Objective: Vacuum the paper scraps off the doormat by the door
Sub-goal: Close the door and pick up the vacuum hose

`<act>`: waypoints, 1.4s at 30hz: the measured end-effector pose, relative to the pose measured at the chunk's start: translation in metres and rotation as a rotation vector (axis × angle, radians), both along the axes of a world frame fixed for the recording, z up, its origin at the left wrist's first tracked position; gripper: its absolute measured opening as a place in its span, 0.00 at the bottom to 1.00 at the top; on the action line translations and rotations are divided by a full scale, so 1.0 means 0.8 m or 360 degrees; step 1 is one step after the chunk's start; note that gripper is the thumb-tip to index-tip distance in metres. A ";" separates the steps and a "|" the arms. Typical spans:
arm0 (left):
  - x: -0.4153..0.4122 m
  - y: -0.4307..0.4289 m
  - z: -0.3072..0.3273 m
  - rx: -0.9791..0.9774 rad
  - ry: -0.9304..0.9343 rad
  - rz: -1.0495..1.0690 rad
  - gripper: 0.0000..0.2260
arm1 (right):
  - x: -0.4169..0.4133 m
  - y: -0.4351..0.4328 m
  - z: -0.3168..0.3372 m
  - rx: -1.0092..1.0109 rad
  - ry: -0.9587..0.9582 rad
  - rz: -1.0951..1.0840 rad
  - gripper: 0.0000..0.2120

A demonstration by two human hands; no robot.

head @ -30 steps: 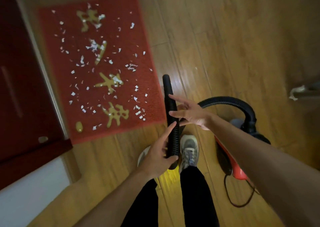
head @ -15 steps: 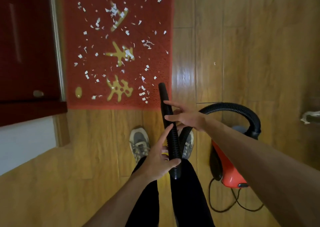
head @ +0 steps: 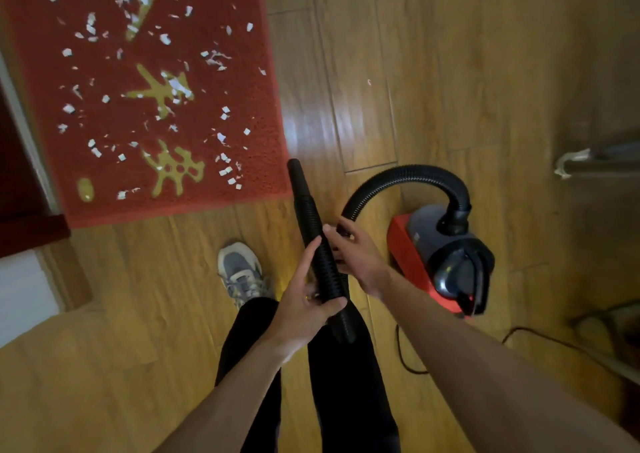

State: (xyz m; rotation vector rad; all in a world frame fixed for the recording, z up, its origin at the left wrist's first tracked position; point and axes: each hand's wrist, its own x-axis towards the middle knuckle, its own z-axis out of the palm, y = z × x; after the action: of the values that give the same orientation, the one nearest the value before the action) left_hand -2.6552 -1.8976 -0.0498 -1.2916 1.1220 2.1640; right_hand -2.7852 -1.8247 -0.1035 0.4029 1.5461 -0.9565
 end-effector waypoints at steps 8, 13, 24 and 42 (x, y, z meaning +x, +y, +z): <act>-0.046 0.044 -0.020 -0.0073 -0.0140 -0.0068 0.43 | 0.043 0.164 -0.034 0.0646 0.0263 -0.0388 0.21; -0.061 0.078 -0.025 -0.0170 -0.0130 -0.0271 0.43 | 0.056 0.238 -0.050 0.0987 0.0414 -0.0512 0.29; -0.078 0.129 -0.044 -0.0223 -0.0222 -0.0294 0.44 | 0.042 0.320 -0.082 0.1023 0.0411 -0.0700 0.44; -0.089 0.150 -0.044 -0.0234 -0.0301 -0.0246 0.43 | 0.039 0.319 -0.108 0.1009 0.0319 -0.0785 0.45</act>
State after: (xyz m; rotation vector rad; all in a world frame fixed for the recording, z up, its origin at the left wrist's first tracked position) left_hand -2.7262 -1.7778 -0.0853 -1.3894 1.2760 1.8364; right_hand -2.7537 -1.5694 -0.1898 1.2094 1.9708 -0.8684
